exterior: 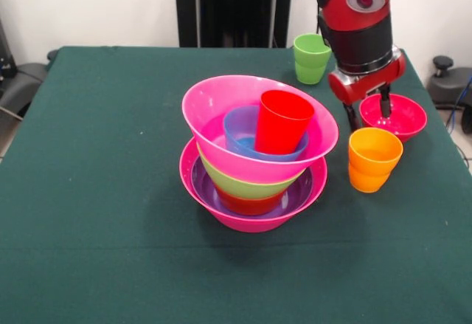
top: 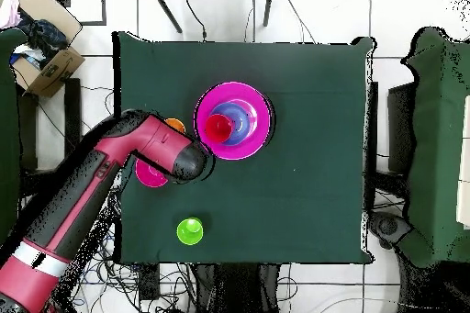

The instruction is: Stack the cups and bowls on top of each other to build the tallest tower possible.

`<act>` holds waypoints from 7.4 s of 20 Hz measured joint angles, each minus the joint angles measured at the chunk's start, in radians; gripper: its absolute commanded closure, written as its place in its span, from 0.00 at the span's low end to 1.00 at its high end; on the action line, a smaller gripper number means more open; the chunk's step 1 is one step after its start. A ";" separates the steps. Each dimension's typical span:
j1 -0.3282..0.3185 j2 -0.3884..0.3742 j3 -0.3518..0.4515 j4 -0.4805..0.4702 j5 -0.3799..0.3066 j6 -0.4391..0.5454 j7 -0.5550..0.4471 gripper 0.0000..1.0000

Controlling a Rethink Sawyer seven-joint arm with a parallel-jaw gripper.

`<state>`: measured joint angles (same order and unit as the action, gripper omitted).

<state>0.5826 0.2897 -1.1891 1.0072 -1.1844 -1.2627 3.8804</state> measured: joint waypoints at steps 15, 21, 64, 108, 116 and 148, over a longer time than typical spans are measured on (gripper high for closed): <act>0.005 0.022 0.000 0.000 0.000 -0.012 0.000 0.00; 0.006 0.032 0.000 0.000 0.000 -0.012 0.000 0.00; 0.044 0.064 0.078 0.000 -0.003 -0.012 -0.001 0.00; -0.093 -0.197 -0.076 0.003 -0.384 -0.252 -0.025 1.00; -0.235 -0.207 -0.110 -0.145 -0.414 -0.252 -0.025 1.00; -0.333 -0.123 -0.111 -0.359 -0.415 -0.174 -0.092 1.00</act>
<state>0.2498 0.1669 -1.3003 0.6483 -1.5997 -1.4362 3.7888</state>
